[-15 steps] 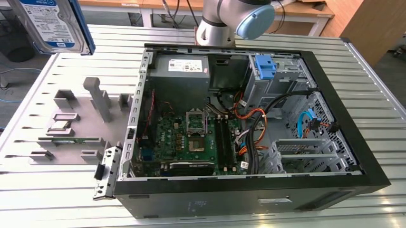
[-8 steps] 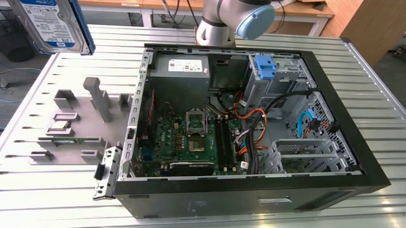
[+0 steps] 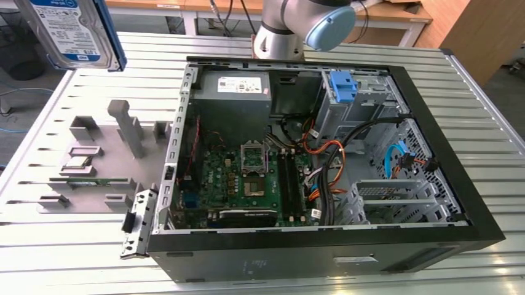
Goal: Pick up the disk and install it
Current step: 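Pick up the disk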
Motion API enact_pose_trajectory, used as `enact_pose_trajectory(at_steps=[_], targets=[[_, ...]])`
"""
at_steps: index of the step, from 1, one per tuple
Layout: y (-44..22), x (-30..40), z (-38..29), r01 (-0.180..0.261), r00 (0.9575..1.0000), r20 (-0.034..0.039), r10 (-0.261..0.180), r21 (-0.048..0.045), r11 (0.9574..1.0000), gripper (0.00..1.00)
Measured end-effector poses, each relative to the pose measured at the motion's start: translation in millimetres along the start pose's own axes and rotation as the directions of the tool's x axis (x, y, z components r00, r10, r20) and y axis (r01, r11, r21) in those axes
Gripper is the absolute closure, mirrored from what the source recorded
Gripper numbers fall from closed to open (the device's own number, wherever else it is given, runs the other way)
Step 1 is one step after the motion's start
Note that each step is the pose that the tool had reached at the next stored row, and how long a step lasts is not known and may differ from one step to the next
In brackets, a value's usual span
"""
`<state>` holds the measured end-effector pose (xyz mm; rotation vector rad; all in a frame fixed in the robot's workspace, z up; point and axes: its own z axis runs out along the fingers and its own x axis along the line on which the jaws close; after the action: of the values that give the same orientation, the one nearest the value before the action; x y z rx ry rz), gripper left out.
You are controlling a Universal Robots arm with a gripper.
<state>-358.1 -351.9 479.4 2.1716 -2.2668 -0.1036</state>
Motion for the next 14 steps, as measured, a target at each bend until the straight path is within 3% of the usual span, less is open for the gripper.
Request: enact_pose_trajectory(at_steps=[14], targets=[[-15.9,-0.7,-0.8,0.000,1.0000,0.0003,0.000,-0.0001,1.0000,0.65]])
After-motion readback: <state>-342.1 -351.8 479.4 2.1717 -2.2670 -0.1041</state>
